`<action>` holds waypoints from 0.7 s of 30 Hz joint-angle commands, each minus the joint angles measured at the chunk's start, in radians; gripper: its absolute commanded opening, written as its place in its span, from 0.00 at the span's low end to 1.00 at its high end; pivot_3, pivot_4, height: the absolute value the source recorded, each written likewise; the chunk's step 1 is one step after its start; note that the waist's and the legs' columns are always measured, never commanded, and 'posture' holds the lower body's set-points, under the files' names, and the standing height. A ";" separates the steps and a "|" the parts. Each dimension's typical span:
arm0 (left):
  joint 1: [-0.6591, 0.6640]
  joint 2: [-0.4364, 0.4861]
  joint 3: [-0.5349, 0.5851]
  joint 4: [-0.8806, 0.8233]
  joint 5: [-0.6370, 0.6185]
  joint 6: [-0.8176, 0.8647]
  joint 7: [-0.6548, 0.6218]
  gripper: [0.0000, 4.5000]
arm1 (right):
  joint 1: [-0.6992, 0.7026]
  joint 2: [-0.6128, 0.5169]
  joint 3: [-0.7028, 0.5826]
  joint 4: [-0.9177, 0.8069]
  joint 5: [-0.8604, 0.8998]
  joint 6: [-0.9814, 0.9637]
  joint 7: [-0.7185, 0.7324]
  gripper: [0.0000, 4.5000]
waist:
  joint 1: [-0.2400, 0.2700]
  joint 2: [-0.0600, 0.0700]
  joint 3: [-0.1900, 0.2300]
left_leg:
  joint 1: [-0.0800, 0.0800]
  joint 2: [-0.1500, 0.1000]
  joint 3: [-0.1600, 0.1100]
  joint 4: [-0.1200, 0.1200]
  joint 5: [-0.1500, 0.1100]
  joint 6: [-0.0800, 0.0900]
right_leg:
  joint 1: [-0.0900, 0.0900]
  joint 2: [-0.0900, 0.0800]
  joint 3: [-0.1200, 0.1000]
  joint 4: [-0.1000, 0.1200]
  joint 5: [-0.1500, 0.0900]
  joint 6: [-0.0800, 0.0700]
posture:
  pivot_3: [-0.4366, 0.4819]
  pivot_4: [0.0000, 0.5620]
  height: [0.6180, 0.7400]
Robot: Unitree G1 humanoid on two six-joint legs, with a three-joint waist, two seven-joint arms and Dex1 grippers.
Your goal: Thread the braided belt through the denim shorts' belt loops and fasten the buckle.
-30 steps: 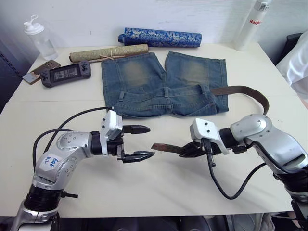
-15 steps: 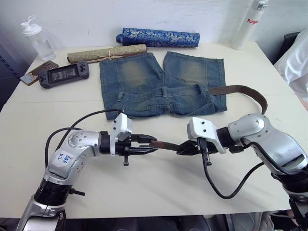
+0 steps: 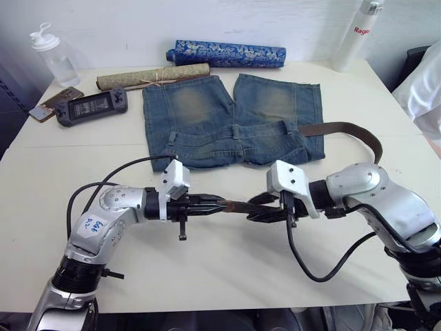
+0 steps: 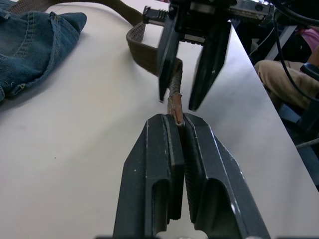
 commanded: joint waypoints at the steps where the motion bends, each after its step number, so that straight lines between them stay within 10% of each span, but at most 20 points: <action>1: 0.020 -0.029 0.053 -0.055 -0.072 0.056 0.053 0.00 | 0.024 0.037 -0.258 -0.019 0.157 0.136 -0.102 0.80 | 0.001 0.000 0.000 | 0.000 0.000 0.000 0.000 0.000 0.000 | 0.000 0.000 0.000 0.000 0.000 0.000 | 0.48 0.27 0.22; 3: 0.026 -0.063 0.087 -0.061 -0.129 0.113 0.108 0.00 | 0.053 0.073 -0.413 -0.018 0.322 0.274 -0.154 0.99 | 0.003 0.000 0.000 | 0.000 0.000 -0.001 0.000 0.000 0.000 | 0.000 0.000 0.000 0.000 0.000 0.000 | 0.48 0.27 0.22; 6: 0.034 -0.140 0.167 -0.070 -0.273 0.232 0.229 0.00 | 0.173 0.099 -0.624 0.050 0.850 0.395 -0.321 0.99 | 0.008 0.000 0.000 | 0.000 0.000 -0.001 0.000 0.000 0.000 | 0.001 0.000 0.000 0.000 0.000 0.000 | 0.48 0.27 0.22; 10: 0.063 -0.207 0.239 -0.074 -0.450 0.357 0.347 0.00 | 0.581 0.049 -0.554 -0.068 1.456 0.198 -0.535 0.99 | 0.021 -0.001 0.000 | -0.002 0.000 -0.001 0.002 -0.001 0.003 | 0.001 0.000 0.000 0.003 -0.001 -0.002 | 0.48 0.27 0.22; 21: 0.068 -0.210 0.286 -0.078 -0.660 0.429 0.469 0.00 | 0.637 0.438 -0.256 -0.082 1.332 -0.244 -1.129 0.99 | 0.003 -0.002 -0.001 | 0.002 0.001 0.000 0.002 0.000 0.006 | 0.002 0.003 0.003 0.005 -0.002 -0.005 | 0.48 0.27 0.22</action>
